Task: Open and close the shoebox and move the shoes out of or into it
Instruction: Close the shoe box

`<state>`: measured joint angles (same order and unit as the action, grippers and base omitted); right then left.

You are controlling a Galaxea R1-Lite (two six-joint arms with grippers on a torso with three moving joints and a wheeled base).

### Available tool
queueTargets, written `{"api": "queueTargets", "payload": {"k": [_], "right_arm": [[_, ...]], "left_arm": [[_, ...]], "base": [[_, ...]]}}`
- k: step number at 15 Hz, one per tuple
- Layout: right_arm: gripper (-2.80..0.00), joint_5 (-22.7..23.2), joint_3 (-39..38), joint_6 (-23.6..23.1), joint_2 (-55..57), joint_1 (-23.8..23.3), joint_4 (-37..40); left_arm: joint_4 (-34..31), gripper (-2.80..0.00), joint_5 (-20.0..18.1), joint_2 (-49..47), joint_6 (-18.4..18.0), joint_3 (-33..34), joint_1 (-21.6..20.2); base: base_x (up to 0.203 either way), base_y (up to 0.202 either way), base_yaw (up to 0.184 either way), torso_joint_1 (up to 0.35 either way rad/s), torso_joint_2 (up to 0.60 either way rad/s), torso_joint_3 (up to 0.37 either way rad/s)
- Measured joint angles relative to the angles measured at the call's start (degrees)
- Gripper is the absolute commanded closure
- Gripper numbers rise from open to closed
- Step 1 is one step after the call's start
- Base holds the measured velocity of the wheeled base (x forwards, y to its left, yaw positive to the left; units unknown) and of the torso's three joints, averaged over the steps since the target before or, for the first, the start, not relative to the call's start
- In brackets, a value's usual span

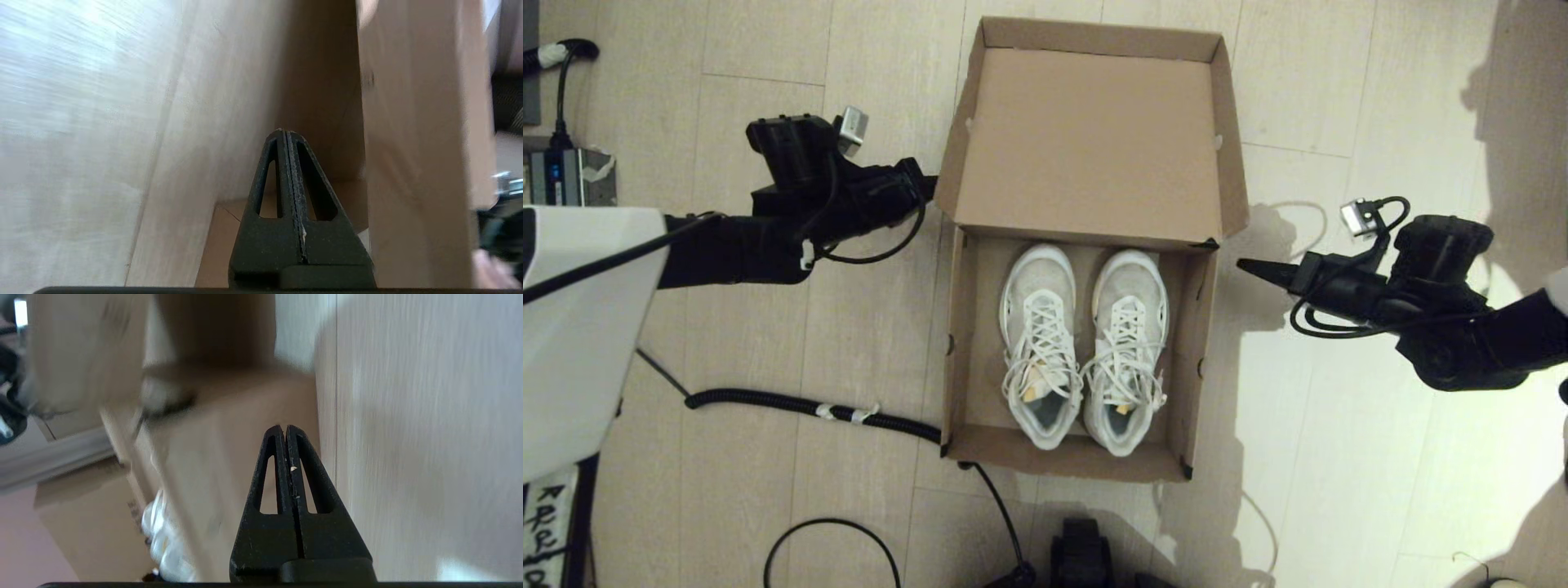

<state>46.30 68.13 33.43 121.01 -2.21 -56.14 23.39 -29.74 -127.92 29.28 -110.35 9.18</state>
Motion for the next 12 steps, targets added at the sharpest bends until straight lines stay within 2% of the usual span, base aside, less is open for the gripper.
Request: {"api": "queueTargets", "payload": {"k": [2, 4, 8, 12], "right_arm": [[0.0, -0.27, 7.8, 0.89, 3.78, 0.51, 2.15], [0.0, -0.97, 15.27, 1.98, 6.78, 1.51, 5.18], [0.0, -1.57, 26.96, 8.87, 10.75, 3.66, 8.02], [0.0, -1.62, 32.89, 9.61, 12.46, 5.38, 11.39]], "left_arm": [[1.7, 0.0, -2.07, -0.04, 6.03, -0.45, -0.57], [6.21, 0.0, -3.94, -0.48, 11.25, -0.56, -1.43], [7.3, 0.0, -4.36, -1.24, 12.34, -0.69, -1.79], [9.41, 0.0, -4.36, -2.65, 12.34, -0.67, -1.93]], "base": [[0.0, 0.0, 0.0, 0.0, 0.0, 0.0], [0.0, 0.0, 0.0, 0.0, 0.0, 0.0], [0.0, 0.0, 0.0, 0.0, 0.0, 0.0], [0.0, 0.0, 0.0, 0.0, 0.0, 0.0]]}}
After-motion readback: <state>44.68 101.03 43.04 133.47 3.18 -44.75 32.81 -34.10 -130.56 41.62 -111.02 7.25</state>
